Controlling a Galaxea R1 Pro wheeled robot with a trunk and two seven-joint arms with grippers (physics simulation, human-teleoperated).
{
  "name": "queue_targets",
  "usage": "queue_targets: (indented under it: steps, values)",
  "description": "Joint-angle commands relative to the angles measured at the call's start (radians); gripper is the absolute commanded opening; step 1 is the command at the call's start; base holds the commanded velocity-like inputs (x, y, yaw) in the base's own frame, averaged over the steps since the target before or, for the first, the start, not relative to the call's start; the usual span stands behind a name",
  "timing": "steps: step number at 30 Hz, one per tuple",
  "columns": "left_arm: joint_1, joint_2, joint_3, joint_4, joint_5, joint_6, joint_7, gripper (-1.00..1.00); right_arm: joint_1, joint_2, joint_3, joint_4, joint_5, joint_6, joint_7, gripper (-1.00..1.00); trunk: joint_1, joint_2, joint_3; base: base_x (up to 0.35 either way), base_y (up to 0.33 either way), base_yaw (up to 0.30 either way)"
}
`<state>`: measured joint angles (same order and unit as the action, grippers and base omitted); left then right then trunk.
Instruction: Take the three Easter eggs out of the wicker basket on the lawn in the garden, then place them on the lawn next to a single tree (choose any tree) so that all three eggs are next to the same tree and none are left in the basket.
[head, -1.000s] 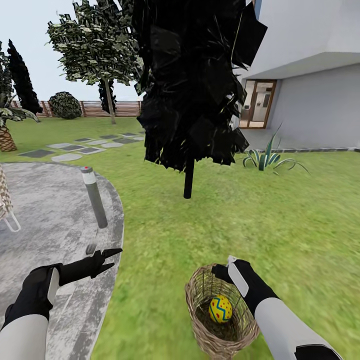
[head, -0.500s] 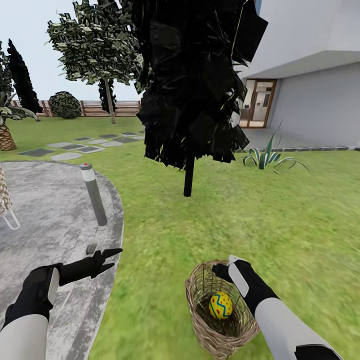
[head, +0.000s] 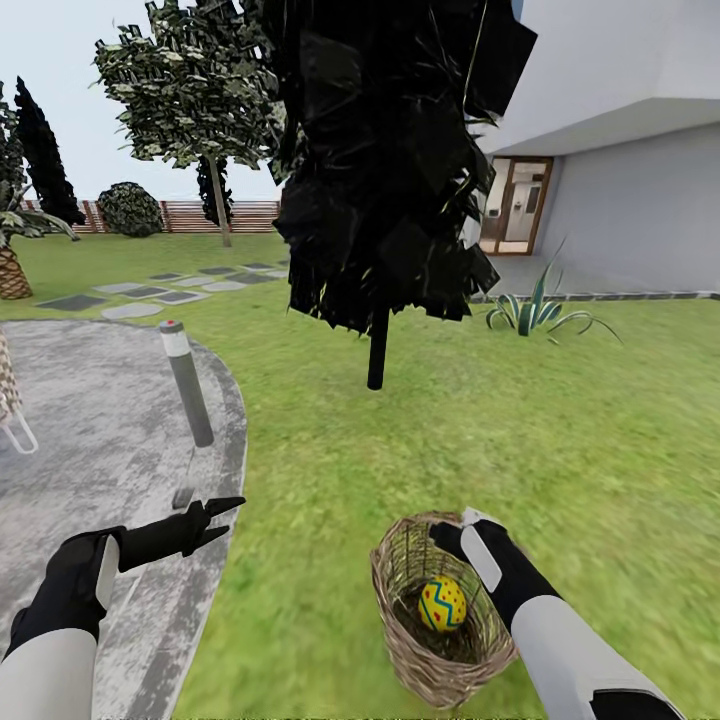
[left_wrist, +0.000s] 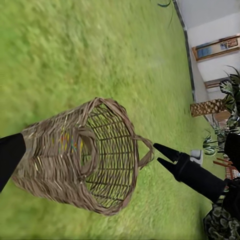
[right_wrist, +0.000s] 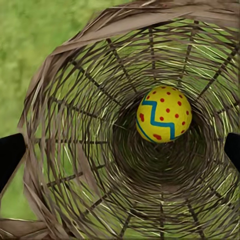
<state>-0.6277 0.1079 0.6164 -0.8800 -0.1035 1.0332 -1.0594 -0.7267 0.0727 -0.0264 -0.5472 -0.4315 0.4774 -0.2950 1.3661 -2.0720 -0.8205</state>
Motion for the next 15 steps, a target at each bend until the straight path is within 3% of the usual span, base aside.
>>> queue_targets:
  steps: [1, 15]
  values:
    - [-0.001, 0.000, 0.003, 0.000, -0.010, 0.007, -0.010, 1.00, 0.000, 0.001, -0.003, -0.002, -0.009, 0.001, -0.007, 1.00, 0.004, -0.008, -0.004, 0.000, 0.000, 0.000]
    - [-0.001, -0.001, 0.002, 0.000, -0.010, 0.005, -0.010, 1.00, 0.000, 0.001, -0.003, 0.000, -0.009, -0.030, -0.009, 1.00, 0.057, -0.106, -0.048, 0.000, 0.000, 0.000]
